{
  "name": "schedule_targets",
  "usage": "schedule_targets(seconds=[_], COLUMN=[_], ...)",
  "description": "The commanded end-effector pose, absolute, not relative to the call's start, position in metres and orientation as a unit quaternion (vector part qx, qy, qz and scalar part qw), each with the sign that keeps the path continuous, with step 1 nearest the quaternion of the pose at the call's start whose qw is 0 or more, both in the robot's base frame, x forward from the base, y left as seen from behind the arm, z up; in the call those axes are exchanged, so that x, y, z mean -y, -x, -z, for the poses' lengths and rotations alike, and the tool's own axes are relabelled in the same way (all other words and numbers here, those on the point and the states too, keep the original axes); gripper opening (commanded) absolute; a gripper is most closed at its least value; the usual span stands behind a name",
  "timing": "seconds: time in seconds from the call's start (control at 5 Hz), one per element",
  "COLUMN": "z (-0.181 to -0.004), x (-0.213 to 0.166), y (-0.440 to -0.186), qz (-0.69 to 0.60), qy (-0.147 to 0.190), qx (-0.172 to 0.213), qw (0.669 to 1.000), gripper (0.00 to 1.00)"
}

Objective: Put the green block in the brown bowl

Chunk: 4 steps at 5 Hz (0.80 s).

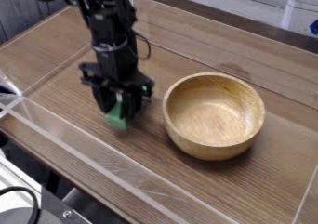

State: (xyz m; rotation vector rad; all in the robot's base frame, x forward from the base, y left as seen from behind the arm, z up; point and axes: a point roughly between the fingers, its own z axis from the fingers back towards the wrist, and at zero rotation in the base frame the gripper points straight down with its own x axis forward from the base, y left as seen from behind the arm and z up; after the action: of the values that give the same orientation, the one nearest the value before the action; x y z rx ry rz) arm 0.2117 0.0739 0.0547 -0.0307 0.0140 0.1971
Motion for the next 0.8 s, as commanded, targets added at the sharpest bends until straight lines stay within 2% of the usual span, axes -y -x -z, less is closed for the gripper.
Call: schedule_targets(seconds=[0.0, 0.2, 0.4, 0.6], z=[-0.063, -0.058, -0.053, -0.051], x=[-0.075, -0.072, -0.075, -0.076], y=[-0.219, -0.217, -0.221, -0.226], qz=[-0.102, -0.102, -0.113, -0.125], qy=[0.029, 0.048, 0.062, 0.076], qx=[0.017, 0.008, 0.006, 0.007], qw=[0.994, 0.994, 0.992, 0.989], gripper=[0.0, 0.0, 1.0, 0.0])
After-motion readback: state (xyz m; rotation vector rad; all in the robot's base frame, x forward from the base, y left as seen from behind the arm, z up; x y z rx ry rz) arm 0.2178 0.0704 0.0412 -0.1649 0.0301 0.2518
